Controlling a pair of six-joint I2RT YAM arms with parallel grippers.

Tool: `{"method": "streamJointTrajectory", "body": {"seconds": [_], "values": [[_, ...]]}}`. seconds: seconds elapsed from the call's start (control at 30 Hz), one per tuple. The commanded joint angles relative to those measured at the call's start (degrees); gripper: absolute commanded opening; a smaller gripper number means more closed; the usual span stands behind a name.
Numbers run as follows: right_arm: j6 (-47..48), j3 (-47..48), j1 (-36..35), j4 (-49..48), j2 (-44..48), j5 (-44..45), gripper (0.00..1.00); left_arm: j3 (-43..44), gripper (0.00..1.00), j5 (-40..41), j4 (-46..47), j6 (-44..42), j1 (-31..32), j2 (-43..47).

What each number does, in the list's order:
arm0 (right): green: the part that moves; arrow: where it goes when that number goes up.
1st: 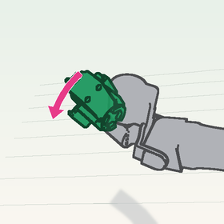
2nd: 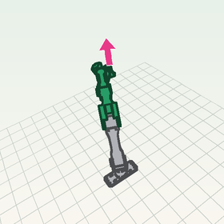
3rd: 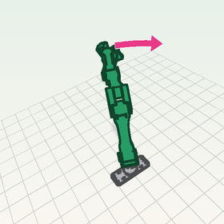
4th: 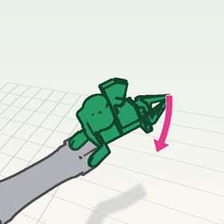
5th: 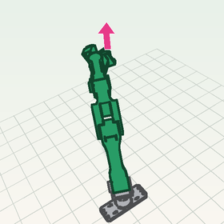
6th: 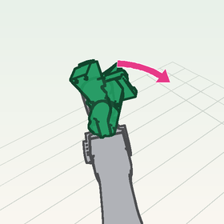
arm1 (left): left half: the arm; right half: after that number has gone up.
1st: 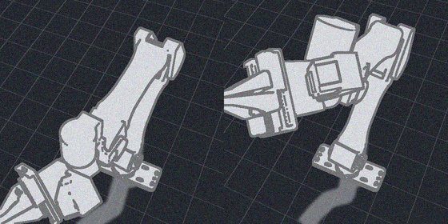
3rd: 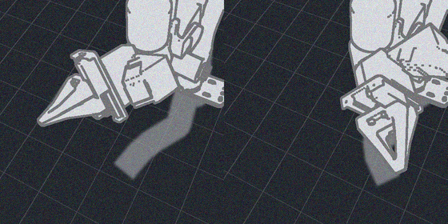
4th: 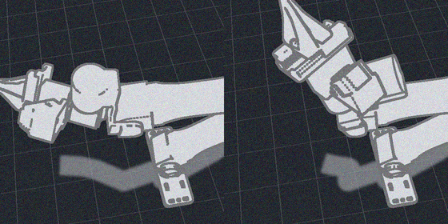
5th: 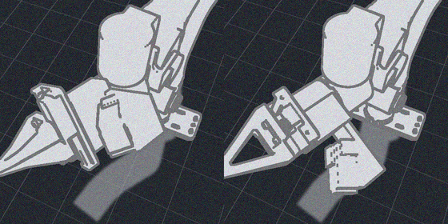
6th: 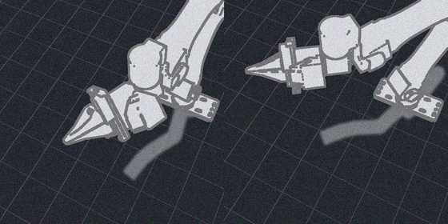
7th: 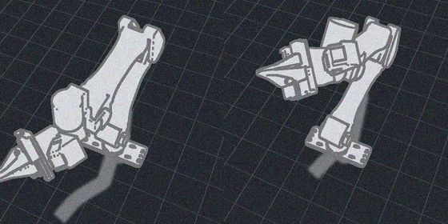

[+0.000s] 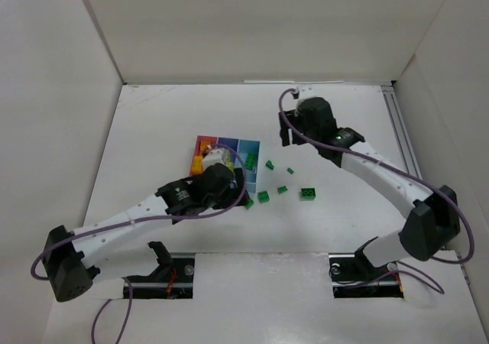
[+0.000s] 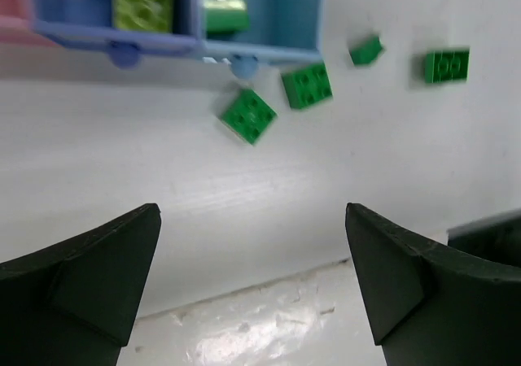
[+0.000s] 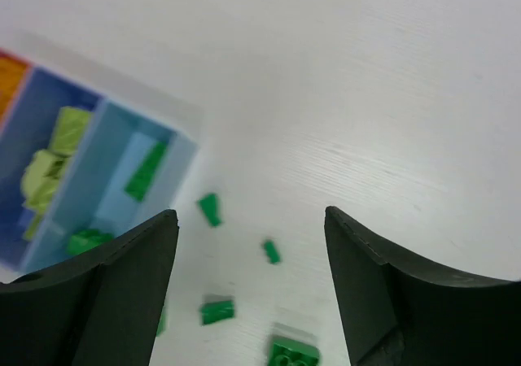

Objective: Sort the legos into containers by color

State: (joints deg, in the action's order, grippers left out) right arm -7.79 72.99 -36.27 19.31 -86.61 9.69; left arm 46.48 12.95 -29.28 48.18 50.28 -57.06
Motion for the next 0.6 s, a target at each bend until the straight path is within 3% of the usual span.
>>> {"method": "streamJointTrajectory", "body": {"seconds": [0.0,0.3,0.57], "values": [[-3.19,-6.00,5.41,3.01,7.47,1.38,0.77,-0.34,0.95,2.25,3.52,3.05,8.06,-4.10],[-4.95,-18.75,8.50,4.33,19.89,1.38,0.80,3.44,0.81,7.69,6.34,7.88,12.56,-25.01],[-5.48,-23.33,9.03,5.47,29.30,1.38,0.81,0.81,0.82,12.00,12.57,10.53,14.49,-30.48]]}}
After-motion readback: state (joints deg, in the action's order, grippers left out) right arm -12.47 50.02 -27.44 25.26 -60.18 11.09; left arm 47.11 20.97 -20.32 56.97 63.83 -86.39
